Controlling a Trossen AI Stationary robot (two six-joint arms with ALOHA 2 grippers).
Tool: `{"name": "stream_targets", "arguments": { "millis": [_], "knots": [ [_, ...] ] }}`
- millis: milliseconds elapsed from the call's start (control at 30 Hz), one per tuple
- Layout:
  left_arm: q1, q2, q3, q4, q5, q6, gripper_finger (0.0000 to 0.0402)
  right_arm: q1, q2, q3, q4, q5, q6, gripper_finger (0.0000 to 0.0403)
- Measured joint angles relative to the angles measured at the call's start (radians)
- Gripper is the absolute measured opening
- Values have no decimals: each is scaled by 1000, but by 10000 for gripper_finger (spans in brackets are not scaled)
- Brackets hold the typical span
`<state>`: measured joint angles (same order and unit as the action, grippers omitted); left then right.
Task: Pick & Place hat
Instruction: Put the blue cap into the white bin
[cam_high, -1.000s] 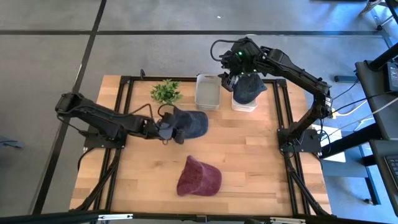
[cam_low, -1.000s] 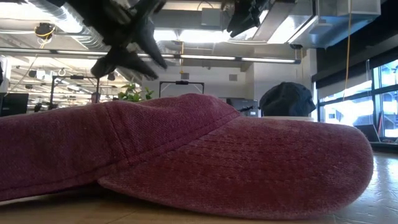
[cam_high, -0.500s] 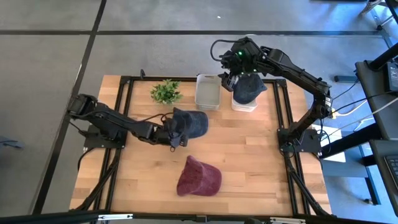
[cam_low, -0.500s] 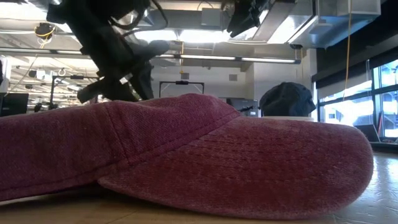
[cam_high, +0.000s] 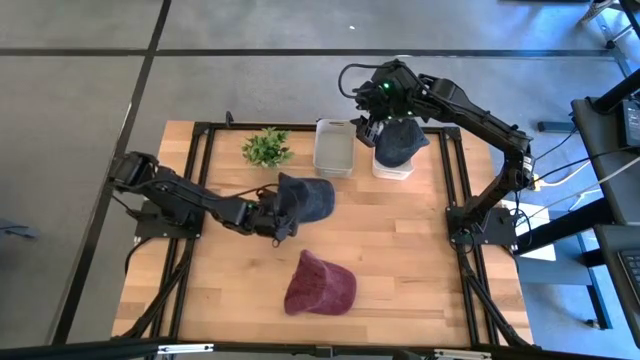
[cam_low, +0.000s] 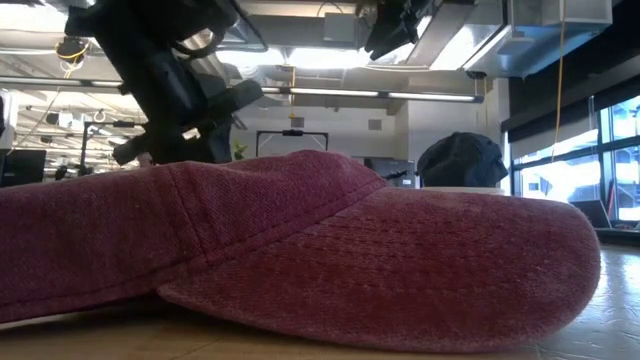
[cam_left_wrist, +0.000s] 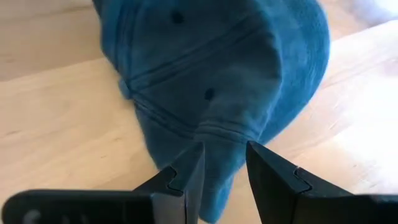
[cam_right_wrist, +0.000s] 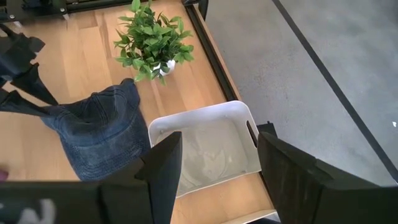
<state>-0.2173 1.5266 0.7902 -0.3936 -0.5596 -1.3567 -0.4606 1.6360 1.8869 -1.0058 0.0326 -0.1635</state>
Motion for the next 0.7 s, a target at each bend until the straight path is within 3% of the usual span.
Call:
{"name": "stream_targets", "arguments": {
  "millis": [333, 500, 700],
  "knots": [
    [2, 114, 0, 2, 84, -10, 114, 0, 0, 0, 6, 0, 0, 210],
    [3, 122, 0, 12, 158, -10, 114, 0, 0, 0, 18, 0, -1, 210],
    [4, 122, 0, 46, 163, -35, 135, 0, 0, 0, 20, 0, -2, 210]
  ]
}}
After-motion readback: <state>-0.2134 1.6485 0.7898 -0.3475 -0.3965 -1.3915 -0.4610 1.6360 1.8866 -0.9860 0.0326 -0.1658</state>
